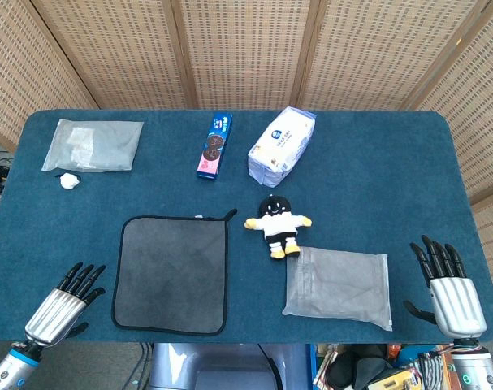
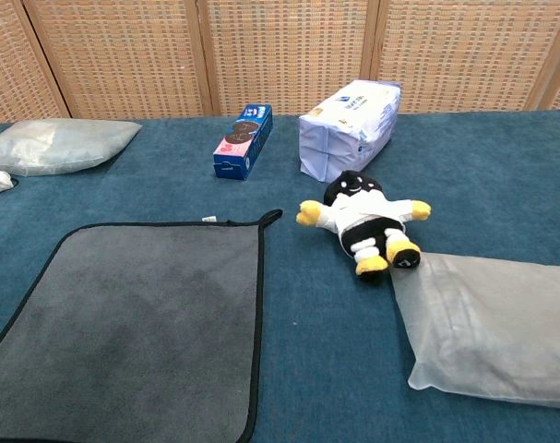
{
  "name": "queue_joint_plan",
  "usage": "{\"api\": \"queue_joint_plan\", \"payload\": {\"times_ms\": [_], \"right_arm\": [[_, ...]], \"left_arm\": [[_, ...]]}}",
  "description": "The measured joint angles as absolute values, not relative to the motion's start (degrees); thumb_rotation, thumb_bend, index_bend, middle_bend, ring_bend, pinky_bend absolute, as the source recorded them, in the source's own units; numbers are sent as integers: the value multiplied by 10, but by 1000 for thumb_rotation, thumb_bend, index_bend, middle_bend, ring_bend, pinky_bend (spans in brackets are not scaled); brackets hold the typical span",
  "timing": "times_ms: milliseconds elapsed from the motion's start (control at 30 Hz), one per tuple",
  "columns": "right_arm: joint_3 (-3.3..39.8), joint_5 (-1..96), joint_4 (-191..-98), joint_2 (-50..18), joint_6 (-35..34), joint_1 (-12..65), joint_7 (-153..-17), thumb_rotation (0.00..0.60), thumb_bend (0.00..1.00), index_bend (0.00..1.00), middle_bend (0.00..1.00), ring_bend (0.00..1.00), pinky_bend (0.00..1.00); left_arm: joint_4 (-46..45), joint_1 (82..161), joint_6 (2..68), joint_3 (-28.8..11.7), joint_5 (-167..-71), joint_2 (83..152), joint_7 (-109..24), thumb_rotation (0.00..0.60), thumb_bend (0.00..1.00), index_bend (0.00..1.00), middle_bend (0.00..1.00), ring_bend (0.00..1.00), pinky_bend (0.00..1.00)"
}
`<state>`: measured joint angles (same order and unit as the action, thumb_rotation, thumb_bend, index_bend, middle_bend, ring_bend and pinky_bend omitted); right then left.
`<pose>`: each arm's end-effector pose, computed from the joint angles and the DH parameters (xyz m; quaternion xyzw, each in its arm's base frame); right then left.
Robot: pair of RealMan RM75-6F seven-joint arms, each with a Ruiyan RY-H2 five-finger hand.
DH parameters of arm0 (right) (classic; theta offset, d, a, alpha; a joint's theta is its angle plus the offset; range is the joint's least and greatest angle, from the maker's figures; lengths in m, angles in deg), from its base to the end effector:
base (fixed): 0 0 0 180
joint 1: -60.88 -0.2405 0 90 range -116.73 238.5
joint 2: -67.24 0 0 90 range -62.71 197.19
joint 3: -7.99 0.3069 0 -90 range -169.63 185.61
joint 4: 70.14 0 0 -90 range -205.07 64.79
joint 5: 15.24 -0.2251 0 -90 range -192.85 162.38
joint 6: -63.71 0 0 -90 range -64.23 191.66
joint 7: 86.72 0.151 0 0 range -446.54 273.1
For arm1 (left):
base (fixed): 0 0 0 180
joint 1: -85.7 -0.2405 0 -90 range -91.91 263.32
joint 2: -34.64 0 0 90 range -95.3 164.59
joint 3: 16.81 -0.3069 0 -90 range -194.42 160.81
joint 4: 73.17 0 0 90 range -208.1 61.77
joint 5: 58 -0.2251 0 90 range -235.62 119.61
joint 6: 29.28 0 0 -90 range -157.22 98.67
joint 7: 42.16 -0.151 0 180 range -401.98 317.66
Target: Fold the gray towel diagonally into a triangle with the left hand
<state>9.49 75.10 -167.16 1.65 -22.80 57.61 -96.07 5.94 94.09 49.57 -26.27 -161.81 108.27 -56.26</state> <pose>-0.3375 -0.1763 0.1471 0.6231 -0.3602 0.3802 0.5809 -0.3665 0.1549 0.0654 -0.8030 -0.2616 -0.2780 0.4577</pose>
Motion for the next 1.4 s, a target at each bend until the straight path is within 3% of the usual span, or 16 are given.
{"api": "queue_joint_plan", "payload": {"times_ms": [700,1400], "right_arm": [[98,750,-1671,20,-235,579,-950,600,0,0,0,0,0],[100,751,-1672,20,-239,581,-949,600,0,0,0,0,0]], "left_arm": [[24,973,457,-268,-1637,1136,-596,600,171,308,0,0,0],[-41,991,478,-286,-1676,1152,-566,600,172,361,0,0,0]]}}
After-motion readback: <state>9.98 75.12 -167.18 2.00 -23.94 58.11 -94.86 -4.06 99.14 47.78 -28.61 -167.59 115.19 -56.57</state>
